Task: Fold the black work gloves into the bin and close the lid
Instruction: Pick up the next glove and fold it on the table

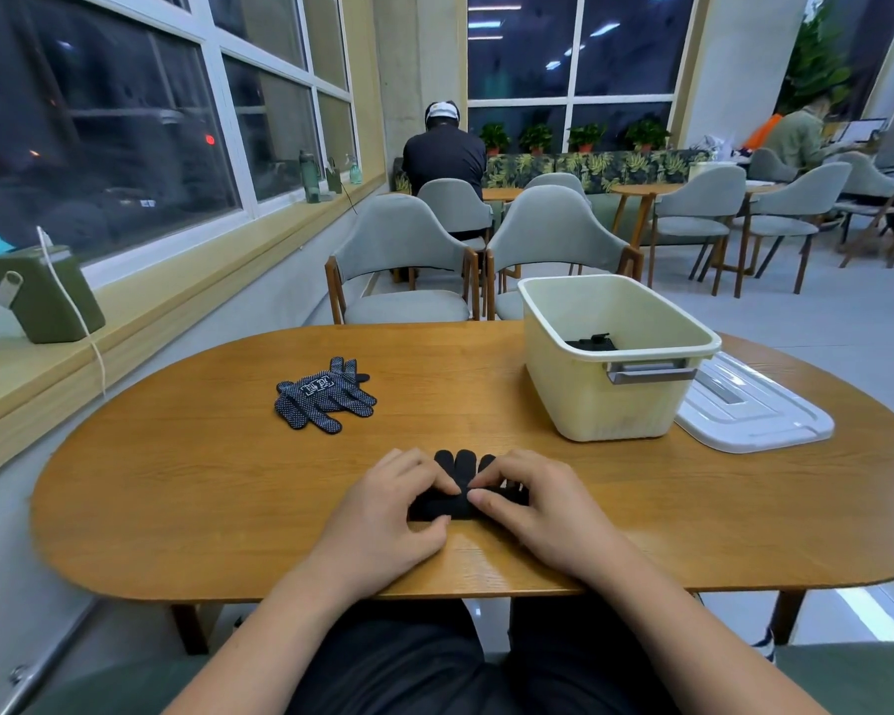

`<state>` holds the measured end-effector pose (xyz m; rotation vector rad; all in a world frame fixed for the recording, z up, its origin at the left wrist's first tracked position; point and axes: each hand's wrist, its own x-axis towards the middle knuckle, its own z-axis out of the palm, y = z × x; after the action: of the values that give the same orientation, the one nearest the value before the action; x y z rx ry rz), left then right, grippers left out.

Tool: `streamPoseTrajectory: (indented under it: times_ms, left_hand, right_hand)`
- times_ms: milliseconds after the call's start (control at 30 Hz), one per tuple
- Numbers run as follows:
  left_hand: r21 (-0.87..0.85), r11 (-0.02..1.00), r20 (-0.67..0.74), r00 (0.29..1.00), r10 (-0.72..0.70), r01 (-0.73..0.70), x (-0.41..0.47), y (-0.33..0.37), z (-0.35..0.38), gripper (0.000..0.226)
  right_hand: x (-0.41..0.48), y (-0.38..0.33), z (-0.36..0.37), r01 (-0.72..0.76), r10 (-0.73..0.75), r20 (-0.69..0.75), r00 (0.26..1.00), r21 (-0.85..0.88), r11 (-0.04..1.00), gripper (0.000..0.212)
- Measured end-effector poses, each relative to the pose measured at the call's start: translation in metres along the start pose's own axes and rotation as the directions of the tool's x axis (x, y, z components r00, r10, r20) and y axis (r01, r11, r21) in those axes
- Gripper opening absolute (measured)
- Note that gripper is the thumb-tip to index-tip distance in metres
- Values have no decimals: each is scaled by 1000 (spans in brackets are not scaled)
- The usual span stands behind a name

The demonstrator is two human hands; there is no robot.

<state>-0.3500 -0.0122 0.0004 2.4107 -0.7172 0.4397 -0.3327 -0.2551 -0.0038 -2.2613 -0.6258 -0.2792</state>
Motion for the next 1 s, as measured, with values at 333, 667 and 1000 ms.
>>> streamPoseTrajectory:
  times_ms: [333,667,1000]
  left_hand:
    - [21,997,-24,997,-68,68,2,-7,5,24]
    - [-111,987,32,993,-115,118,2,-3,0,14]
    - [-51,992,-34,992,-121,119,3,-7,3,21]
  right_hand:
    - [-3,0,4,173,-182,-9,983,-263,949,26]
    - [-5,-2,1,89,-89,10,996,-49,995,22]
    - [-2,-2,-1,8,-8,-29,1000,-22,1000,9]
